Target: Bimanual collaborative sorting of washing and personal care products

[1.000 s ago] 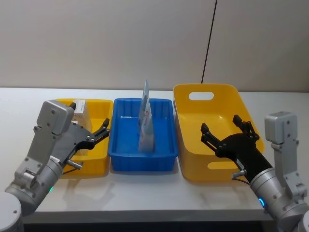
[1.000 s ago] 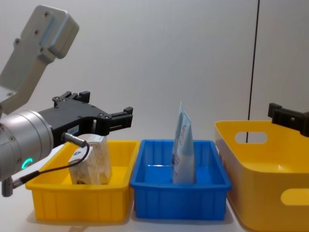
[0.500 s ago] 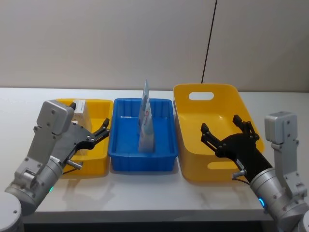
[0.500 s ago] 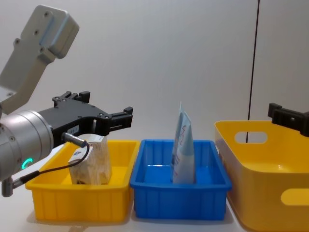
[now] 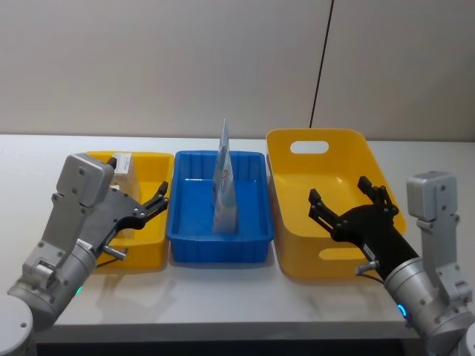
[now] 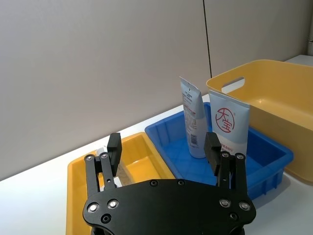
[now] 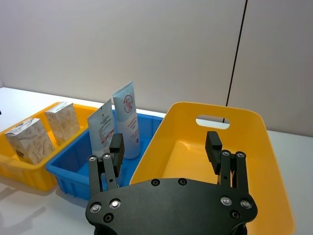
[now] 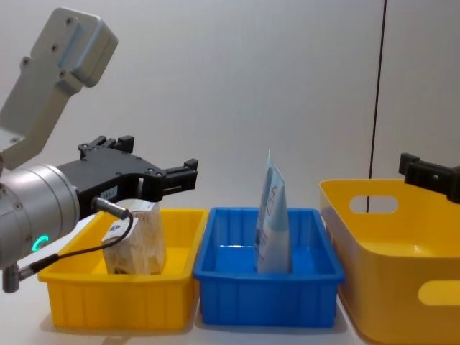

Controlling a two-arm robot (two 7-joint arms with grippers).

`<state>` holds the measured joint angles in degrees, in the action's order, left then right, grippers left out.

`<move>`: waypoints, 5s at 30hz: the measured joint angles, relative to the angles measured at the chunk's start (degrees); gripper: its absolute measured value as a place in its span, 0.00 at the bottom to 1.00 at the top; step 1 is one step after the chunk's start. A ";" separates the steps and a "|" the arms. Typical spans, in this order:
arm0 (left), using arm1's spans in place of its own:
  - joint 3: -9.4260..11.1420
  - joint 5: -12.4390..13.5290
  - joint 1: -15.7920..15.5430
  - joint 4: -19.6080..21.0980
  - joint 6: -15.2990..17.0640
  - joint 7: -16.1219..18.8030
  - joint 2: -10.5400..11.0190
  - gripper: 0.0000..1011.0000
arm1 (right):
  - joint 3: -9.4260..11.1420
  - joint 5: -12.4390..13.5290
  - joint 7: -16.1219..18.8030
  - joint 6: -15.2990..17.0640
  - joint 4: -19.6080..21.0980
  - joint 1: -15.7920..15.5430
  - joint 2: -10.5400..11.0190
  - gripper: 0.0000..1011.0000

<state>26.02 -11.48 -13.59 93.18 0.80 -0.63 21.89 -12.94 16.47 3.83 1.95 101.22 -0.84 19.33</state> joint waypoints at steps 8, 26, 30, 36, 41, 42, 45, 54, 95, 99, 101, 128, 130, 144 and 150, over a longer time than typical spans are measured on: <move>0.00 0.00 0.00 0.00 0.00 0.00 0.00 0.99 | 0.00 0.00 0.00 0.00 0.00 0.00 0.00 0.99; -0.49 -0.99 -0.32 -0.04 2.90 -0.68 -0.37 0.99 | 0.00 0.00 0.00 0.00 0.00 0.00 0.00 0.99; -0.97 -2.06 -0.42 0.16 5.60 -0.93 -0.64 0.99 | 0.00 0.00 0.00 0.00 0.00 0.00 0.00 0.99; -1.91 -3.66 -0.69 0.62 10.23 -1.02 -1.17 0.99 | 0.00 0.00 0.00 0.00 0.00 0.00 0.00 0.99; -2.74 -5.15 -1.22 0.83 15.35 -0.96 -1.72 0.99 | 0.00 0.00 0.00 0.00 0.00 0.00 0.00 0.99; -2.86 -5.32 -1.34 0.83 15.98 -0.94 -1.82 0.99 | 0.00 0.00 0.00 0.00 0.00 0.00 0.00 0.99; -3.24 -6.00 -1.91 0.52 18.39 -0.92 -2.23 0.99 | 0.00 0.00 0.00 0.00 0.00 0.00 0.00 0.99; -3.95 -7.18 -3.38 -1.18 22.62 -1.04 -3.46 0.99 | 0.00 0.00 0.00 0.00 0.00 0.00 0.00 0.99; -7.64 -6.45 -7.20 -7.98 24.33 1.22 -7.53 0.99 | 0.00 0.00 0.00 0.00 0.00 0.00 0.00 0.99; -7.97 -6.41 -7.55 -8.68 24.47 1.33 -7.94 0.99 | 0.00 0.00 0.00 0.00 0.00 0.00 0.00 0.99; -8.03 -6.41 -7.68 -9.00 24.53 1.31 -8.06 0.99 | 0.00 0.00 0.00 0.00 0.00 0.00 0.00 0.99; -7.76 -4.84 -10.53 -16.73 23.01 -0.40 -9.78 0.99 | 0.00 0.00 0.00 0.00 0.00 0.00 0.00 0.99; -7.65 -4.67 -10.85 -17.47 22.79 -0.70 -9.87 0.99 | 0.00 0.00 0.00 0.00 0.00 0.00 0.00 0.99; -8.70 -4.72 -11.69 -20.79 21.87 -1.01 -11.35 0.99 | 0.00 -0.01 0.00 0.00 0.00 0.00 0.00 0.99; -9.40 -4.79 -11.62 -21.37 21.53 -0.46 -11.89 0.99 | 0.00 0.00 0.00 0.00 0.00 0.00 0.00 0.99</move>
<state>16.63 -16.27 -25.22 71.81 22.33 -1.08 10.00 -12.94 16.47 3.83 1.95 101.23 -0.84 19.33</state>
